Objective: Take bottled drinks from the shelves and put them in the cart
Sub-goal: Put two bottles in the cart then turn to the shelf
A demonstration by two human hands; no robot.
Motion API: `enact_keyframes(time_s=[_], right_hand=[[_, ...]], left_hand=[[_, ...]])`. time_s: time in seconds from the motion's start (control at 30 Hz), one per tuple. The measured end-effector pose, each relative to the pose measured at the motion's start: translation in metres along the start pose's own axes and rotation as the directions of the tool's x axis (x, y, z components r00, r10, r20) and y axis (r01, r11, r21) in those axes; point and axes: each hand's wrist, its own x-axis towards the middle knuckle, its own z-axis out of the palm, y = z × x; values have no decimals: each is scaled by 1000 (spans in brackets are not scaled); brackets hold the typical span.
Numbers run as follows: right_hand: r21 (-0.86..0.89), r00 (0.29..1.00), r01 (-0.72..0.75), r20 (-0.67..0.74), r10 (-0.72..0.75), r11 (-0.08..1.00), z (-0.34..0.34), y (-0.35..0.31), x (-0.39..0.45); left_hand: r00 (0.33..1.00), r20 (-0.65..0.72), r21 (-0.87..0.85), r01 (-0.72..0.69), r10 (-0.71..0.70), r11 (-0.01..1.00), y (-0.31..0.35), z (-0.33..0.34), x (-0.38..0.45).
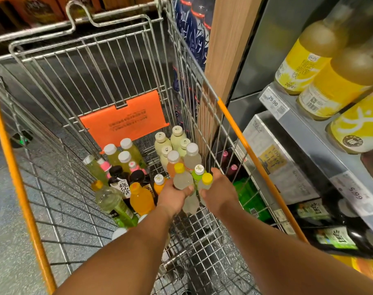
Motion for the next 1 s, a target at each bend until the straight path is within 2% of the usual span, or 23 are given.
enact_keyframes(time_s=[0.2, 0.37, 0.47, 0.57, 0.73, 0.9, 1.0], right_hand=[[-3, 1000, -13, 28, 14, 1000, -6, -6, -5], [67, 999, -10, 53, 6, 998, -27, -19, -31], [92, 1000, -16, 3, 15, 996, -52, -32, -57], [42, 998, -19, -55, 21, 999, -81, -40, -89], [66, 984, 71, -170, -59, 995, -122, -45, -177], [67, 956, 121, -277, -98, 990, -147, -34, -314], [21, 940, 109, -327, -96, 994, -164, -19, -405]], left_hand=[[999, -45, 208, 8, 2, 978, 12, -4, -8], [997, -75, 331, 29, -5, 943, 44, -16, -39], [996, -57, 388, -46, 74, 920, 72, -25, -65], [990, -29, 457, -113, 142, 882, 101, -33, -99], [974, -15, 524, -187, 228, 831, 133, -46, -183], [946, 8, 493, -285, 323, 822, 129, -58, -318], [908, 62, 554, -376, 413, 743, 127, -55, -406]])
